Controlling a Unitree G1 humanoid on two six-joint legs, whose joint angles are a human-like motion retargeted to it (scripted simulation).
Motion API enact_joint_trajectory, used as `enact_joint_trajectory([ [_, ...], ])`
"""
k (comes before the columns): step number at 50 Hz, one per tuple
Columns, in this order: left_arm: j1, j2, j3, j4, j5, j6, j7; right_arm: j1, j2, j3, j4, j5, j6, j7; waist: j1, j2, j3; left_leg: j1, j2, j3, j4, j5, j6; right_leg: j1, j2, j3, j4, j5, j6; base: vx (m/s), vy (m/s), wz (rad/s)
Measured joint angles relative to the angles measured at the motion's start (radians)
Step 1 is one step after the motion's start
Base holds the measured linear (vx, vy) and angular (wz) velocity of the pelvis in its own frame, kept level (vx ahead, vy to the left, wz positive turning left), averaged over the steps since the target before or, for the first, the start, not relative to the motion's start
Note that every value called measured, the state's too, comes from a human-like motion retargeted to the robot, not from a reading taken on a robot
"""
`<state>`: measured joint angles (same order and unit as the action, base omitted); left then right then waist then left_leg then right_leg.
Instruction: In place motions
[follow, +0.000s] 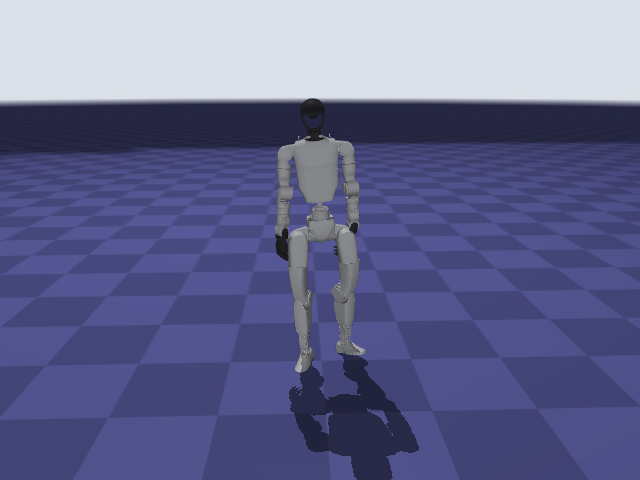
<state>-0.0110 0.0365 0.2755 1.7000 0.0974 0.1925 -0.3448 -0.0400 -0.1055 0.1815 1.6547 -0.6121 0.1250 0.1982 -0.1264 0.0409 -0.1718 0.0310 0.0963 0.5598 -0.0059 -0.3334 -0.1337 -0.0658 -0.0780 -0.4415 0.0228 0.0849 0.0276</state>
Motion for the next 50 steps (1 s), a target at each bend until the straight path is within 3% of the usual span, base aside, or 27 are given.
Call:
enact_joint_trajectory([
  [50, 0.003, 0.011, -0.016, 0.000, 0.004, -0.001, 0.003, -0.004, 0.000, 0.004, 0.003, -0.007, -0.006, -0.003, -0.005, -0.008, -0.014, 0.011, 0.005, -0.001, -0.001, -0.003, -0.003, 0.012, 0.006, -0.005, 0.000, -0.007, 0.002, 0.00, 0.00, 0.00],
])
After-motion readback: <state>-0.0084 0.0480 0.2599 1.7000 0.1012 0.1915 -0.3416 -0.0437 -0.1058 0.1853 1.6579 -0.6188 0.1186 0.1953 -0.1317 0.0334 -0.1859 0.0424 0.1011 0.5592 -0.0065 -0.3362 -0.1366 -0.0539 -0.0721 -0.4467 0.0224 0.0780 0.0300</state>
